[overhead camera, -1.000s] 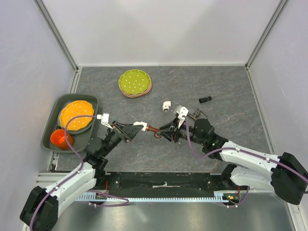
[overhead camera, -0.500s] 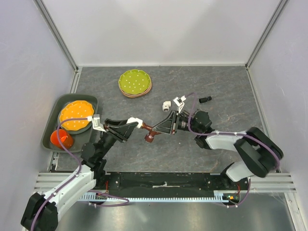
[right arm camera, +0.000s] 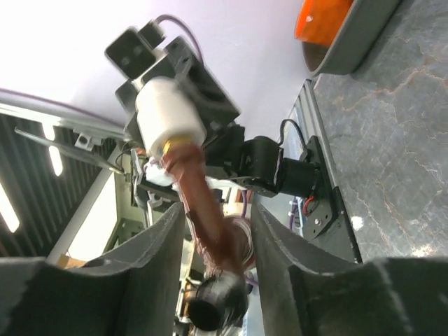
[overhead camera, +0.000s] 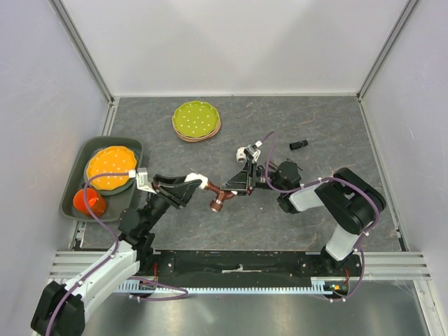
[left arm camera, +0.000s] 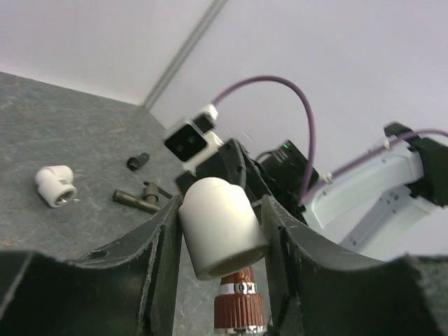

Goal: Install the water faucets

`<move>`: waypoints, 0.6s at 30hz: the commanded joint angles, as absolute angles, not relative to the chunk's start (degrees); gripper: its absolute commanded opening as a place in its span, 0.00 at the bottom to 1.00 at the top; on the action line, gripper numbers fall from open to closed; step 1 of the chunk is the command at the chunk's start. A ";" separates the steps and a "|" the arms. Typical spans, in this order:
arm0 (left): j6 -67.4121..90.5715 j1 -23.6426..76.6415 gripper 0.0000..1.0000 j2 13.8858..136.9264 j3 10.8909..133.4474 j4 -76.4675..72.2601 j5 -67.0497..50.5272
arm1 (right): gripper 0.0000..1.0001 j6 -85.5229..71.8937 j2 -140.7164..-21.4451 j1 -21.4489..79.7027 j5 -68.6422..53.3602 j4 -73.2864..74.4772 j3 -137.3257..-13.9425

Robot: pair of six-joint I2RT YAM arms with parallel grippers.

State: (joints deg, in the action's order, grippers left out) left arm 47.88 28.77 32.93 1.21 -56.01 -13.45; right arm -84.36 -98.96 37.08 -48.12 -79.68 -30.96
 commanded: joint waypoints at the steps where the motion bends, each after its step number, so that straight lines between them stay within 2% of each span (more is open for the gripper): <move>1: 49.22 30.67 0.02 31.90 0.26 -61.45 -19.70 | 0.57 -85.43 -99.76 36.13 -42.19 -100.55 -32.35; 2: 49.48 30.67 0.02 31.64 0.44 -60.04 -19.08 | 0.61 -85.17 -99.67 35.86 -42.19 -100.55 -32.08; 3: 50.09 30.67 0.02 31.47 0.70 -58.55 -18.38 | 0.68 -84.03 -99.41 35.60 -42.19 -100.55 -31.56; 11: 53.35 30.67 0.02 27.69 1.93 -47.31 -11.26 | 0.98 -80.60 -96.16 31.73 -42.01 -100.55 -27.60; 18: 54.93 30.67 0.02 26.72 4.22 -35.01 -4.67 | 0.98 -73.93 -91.59 29.10 -41.66 -98.18 -24.79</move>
State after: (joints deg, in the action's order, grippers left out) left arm 52.12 30.63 27.22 1.23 -41.76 -10.46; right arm -79.37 -95.53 29.95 -42.54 -75.20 -25.89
